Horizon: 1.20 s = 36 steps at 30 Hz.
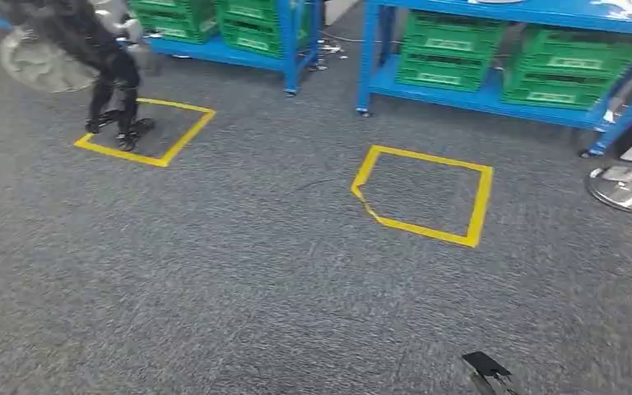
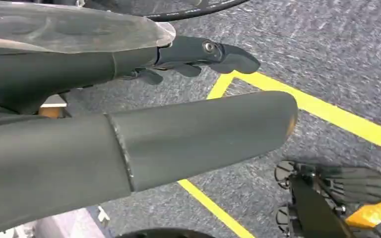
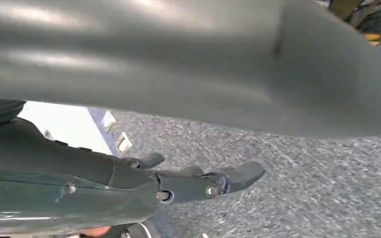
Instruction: Take the parts from the cabinet and place them on the table.
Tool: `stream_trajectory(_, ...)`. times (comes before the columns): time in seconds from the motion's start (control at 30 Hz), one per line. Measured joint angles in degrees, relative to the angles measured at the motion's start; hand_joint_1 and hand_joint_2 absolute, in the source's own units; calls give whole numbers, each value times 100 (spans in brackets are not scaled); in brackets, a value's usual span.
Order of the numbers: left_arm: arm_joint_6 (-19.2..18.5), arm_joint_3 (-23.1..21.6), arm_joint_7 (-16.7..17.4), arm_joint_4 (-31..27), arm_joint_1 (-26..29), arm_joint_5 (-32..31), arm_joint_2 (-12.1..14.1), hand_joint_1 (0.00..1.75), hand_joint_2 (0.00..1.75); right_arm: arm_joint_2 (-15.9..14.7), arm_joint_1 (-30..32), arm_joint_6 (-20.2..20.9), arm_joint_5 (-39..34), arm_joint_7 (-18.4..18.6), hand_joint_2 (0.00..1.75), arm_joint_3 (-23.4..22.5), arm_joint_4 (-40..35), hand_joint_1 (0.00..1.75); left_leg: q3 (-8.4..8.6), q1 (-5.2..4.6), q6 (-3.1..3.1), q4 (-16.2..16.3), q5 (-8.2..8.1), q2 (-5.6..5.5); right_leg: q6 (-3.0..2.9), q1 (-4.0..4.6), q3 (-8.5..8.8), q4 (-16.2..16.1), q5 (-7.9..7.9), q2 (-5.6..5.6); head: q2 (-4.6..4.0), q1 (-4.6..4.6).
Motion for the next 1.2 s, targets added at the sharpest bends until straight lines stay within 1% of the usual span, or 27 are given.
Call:
stream_trajectory(0.03,0,0,2,0,-4,2,0,0,0,0,-1,0,0,-24,0,7,0,0,7,0,-29,5,-6,45,-47,1,-2,-13,18,47,0,-11)
stream_trajectory(0.07,0,0,2,0,-5,11,2,0,0,0,-9,0,0,-35,0,9,-2,0,-12,20,-78,66,-65,-22,-88,-32,14,-35,46,78,0,-6)
stream_trajectory(0.1,0,0,2,0,-4,13,-7,0,0,0,-22,0,0,-46,0,15,-2,0,-105,38,-120,299,-240,-202,-110,-33,4,-34,58,115,0,-48)
stream_trajectory(0.13,0,0,2,0,4,15,-4,0,0,0,-38,0,0,-50,0,20,-2,0,-298,50,-142,719,-485,-294,-138,-31,-9,-34,70,134,0,-92)
stream_trajectory(0.2,0,0,2,0,15,20,4,0,0,0,-48,2,0,-63,0,26,-2,0,-796,57,-172,1744,-914,-354,-153,-24,-37,-30,80,217,0,-131)
stream_trajectory(0.23,0,0,7,0,21,28,2,0,0,0,-44,7,0,-63,0,28,0,0,-966,57,-176,2061,-969,-358,-154,-24,-41,-30,81,262,0,-144)
stream_trajectory(0.27,0,0,7,0,27,33,2,0,0,0,-40,9,0,-63,0,31,0,0,-979,57,-166,2036,-874,-358,-154,-23,-37,-30,81,309,0,-146)
stream_trajectory(0.33,2,0,7,0,29,37,4,0,0,0,-47,9,0,-63,0,33,0,0,-608,55,-103,1206,-355,-382,-152,-20,-15,-30,81,420,0,-155)
stream_trajectory(0.37,7,0,7,0,27,39,9,0,0,0,-49,9,0,-59,0,33,0,0,-322,50,-53,598,-69,-469,-149,-19,-2,-30,81,470,0,-157)
stream_trajectory(0.4,15,0,4,0,28,39,29,0,0,4,-50,9,0,-55,0,37,-2,0,-126,43,2,166,66,-682,-142,-29,-8,-30,83,501,0,-164)
stream_trajectory(0.43,17,2,2,0,26,39,28,0,0,7,-58,9,0,-44,0,41,-2,0,-86,39,10,22,34,-666,-114,11,-33,-8,71,556,0,-168)
stream_trajectory(0.53,35,0,0,0,6,37,35,0,0,7,-37,11,0,-31,0,63,0,0,-90,3,54,32,40,-565,-10,-31,-55,-41,105,665,0,-162)
stream_trajectory(0.57,35,0,0,0,1,35,18,0,0,4,-37,11,0,-28,0,66,0,0,-63,71,92,-65,88,-501,32,3,-65,-19,84,680,0,-164)
stream_trajectory(0.6,35,0,0,0,-2,33,15,0,0,7,-34,11,0,-28,0,70,0,0,-42,68,115,-99,103,-450,44,7,-121,131,-44,465,0,-151)
stream_trajectory(0.63,35,0,-2,0,3,33,17,0,0,4,-48,15,-2,-20,0,74,0,0,-47,64,142,-103,105,-415,59,-8,-291,506,-297,315,0,-83)
stream_trajectory(0.7,42,0,-2,0,18,31,9,0,0,4,-54,13,0,-20,0,76,0,0,-52,57,156,-101,98,-320,107,-34,-731,1488,-769,231,0,-28)
stream_trajectory(0.73,42,0,-2,0,21,33,9,0,0,7,-50,18,-2,-20,0,79,0,0,-55,57,156,-98,97,-278,135,-45,-899,1863,-892,214,0,-28)
stream_trajectory(0.77,48,0,0,0,20,33,9,0,0,7,-38,20,-2,-13,0,83,0,0,-54,59,155,-96,96,-244,155,-69,-955,1986,-869,198,0,-4)
stream_trajectory(0.83,48,0,2,0,20,31,2,0,0,2,-39,17,-2,-13,0,85,2,0,-44,73,124,-73,75,-175,190,-113,-625,1337,-444,153,0,20)
stream_trajectory(0.9,48,0,2,0,17,33,0,0,0,2,-49,17,-2,-15,0,87,0,0,-28,95,50,-7,24,-117,219,-141,-56,240,31,-20,0,52)
stream_trajectory(0.93,50,2,2,0,18,33,24,0,0,9,-59,17,-2,-17,0,87,0,0,-43,49,3,48,-11,-104,215,-97,16,46,-48,-149,0,94)
stream_trajectory(0.97,50,2,2,0,14,33,20,0,0,7,-63,15,-2,-20,0,87,0,0,-61,47,-22,80,-18,-89,117,-102,-7,58,-8,-37,0,85)
stream_trajectory(1.0,50,2,2,0,3,33,13,0,0,9,-53,15,-2,-17,0,87,0,0,-59,47,-34,77,-15,-55,88,-88,-35,68,-18,-6,0,9)
stream_trajectory(1.07,48,2,2,0,0,33,13,0,0,9,-47,17,-2,-13,0,90,0,0,-46,61,-92,74,-15,6,3,-78,-37,52,11,69,0,-6)
stream_trajectory(1.1,48,2,2,0,1,33,7,0,0,7,-50,15,-2,-13,0,90,0,0,-64,91,-141,149,-88,-114,-34,-101,-30,34,35,95,0,-9)
stream_trajectory(1.13,50,2,2,0,1,35,0,0,0,7,-61,15,-2,-13,0,90,0,0,-185,106,-169,409,-287,-272,-61,-104,-44,34,48,125,0,-66)
stream_trajectory(1.2,50,2,15,0,12,50,9,0,0,7,-76,15,0,-11,0,92,0,0,-672,111,-202,1436,-796,-350,-96,-90,-83,36,68,189,0,-136)
